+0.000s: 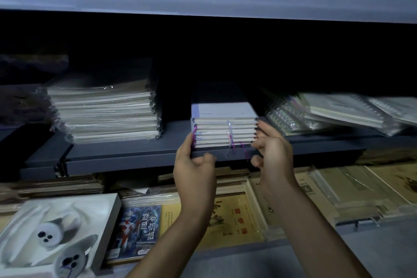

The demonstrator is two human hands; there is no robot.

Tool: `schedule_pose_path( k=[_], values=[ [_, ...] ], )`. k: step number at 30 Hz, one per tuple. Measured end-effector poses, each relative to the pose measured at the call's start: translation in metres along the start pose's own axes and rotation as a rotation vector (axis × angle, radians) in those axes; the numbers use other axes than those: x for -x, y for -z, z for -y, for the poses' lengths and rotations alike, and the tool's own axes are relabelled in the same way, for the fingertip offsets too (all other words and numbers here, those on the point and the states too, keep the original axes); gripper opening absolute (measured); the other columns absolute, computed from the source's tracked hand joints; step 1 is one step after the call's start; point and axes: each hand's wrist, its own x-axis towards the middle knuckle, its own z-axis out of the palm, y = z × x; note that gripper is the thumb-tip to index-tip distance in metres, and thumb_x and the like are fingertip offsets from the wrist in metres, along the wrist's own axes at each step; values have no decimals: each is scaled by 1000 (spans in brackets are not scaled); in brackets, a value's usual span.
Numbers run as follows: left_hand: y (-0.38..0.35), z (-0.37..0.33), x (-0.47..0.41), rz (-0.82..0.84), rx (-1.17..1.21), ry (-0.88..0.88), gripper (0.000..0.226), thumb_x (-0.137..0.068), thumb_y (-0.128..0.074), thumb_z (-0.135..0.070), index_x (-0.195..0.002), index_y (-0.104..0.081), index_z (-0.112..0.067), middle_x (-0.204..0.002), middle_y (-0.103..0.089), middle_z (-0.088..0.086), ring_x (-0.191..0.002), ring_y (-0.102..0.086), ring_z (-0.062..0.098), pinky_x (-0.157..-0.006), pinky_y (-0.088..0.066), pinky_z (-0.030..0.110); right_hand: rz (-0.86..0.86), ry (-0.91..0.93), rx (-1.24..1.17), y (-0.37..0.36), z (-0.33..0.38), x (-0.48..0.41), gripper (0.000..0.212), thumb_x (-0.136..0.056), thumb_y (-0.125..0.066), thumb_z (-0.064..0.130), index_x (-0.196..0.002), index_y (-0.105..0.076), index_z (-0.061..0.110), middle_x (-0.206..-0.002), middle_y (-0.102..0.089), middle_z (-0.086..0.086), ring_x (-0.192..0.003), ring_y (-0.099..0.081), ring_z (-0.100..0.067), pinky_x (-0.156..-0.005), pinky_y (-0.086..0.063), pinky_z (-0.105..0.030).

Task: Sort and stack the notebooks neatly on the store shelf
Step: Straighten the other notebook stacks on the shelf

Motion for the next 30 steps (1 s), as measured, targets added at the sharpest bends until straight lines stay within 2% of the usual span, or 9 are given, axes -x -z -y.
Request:
schedule_pose_path(
  k=[4, 7, 10, 13, 17, 22, 25, 28, 30],
  values=[
    [0, -8, 8, 142, 106, 87, 79, -97, -64, -2, -163, -34, -34, -75, -68, 2, -69, -55, 15, -58, -47, 19, 23, 12, 93, -3, -4, -2, 60, -86, -49, -9, -130, -67, 28, -107, -73, 12, -50, -44, -16, -60, -41, -28],
    [1, -12, 10, 184, 137, 107, 84, -95, -65, -1, -161, -32, -41, -75, -73, -17, -73, -61, 14, -63, -52, 24, 80, 74, 133, -8, -5, 9, 61, -84, -46, -15, -97, -67, 42, -75, -72, 27, -56, -38, -16, -55, -32, -30],
    [2, -13, 12, 184, 127, 92, 85, -94, -63, 0, -160, -31, -43, -81, -76, -14, -73, -65, 17, -66, -55, 29, 94, 87, 93, -13, -7, 15, 67, -82, -43, -18, -81, -68, 44, -73, -71, 30, -61, -40, -15, -55, -26, -32],
    [5, -13, 12, 174, 133, 98, 88, -94, -63, -1, -163, -27, -43, -77, -72, -12, -72, -62, 18, -65, -53, 28, 129, 106, 74, -17, -10, 20, 70, -82, -43, -18, -77, -70, 46, -79, -72, 30, -58, -48, -5, -59, -33, -28],
    [19, -17, 4, 202, 130, 86, 82, -94, -62, 3, -160, -36, -38, -82, -72, -11, -75, -59, 14, -68, -52, 27, 192, 122, 41, -18, -16, 26, 69, -82, -42, -18, -90, -70, 45, -84, -75, 24, -50, -37, -9, -53, -26, -35],
    [33, -15, -8, 203, 95, 87, 79, -92, -64, 3, -155, -44, -39, -93, -71, 15, -82, -58, 23, -77, -51, 39, 236, 89, 37, -16, -24, 17, 75, -81, -46, -16, -140, -61, 28, -119, -75, 11, -50, -38, -12, -49, -26, -34],
    [30, -12, -7, 171, 60, 62, 82, -92, -64, 4, -159, -40, -38, -89, -76, 4, -77, -59, 19, -76, -52, 39, 254, 73, 46, -13, -25, 4, 76, -83, -47, -16, -149, -52, 20, -136, -66, 3, -48, -46, -9, -47, -29, -30],
    [24, -8, -5, 152, 48, 64, 86, -93, -63, 5, -163, -32, -33, -86, -78, -14, -76, -65, 10, -88, -57, 42, 298, 67, 48, -12, -27, -6, 76, -82, -47, -15, -150, -51, 18, -142, -62, -1, -53, -52, -6, -44, -32, -25],
    [22, -6, -4, 140, 62, 62, 88, -92, -63, 6, -165, -30, -32, -83, -78, -12, -77, -66, 14, -91, -59, 41, 319, 53, 57, -11, -25, -11, 76, -82, -48, -14, -150, -52, 18, -141, -63, 0, -59, -51, -10, -44, -34, -24]
  ],
)
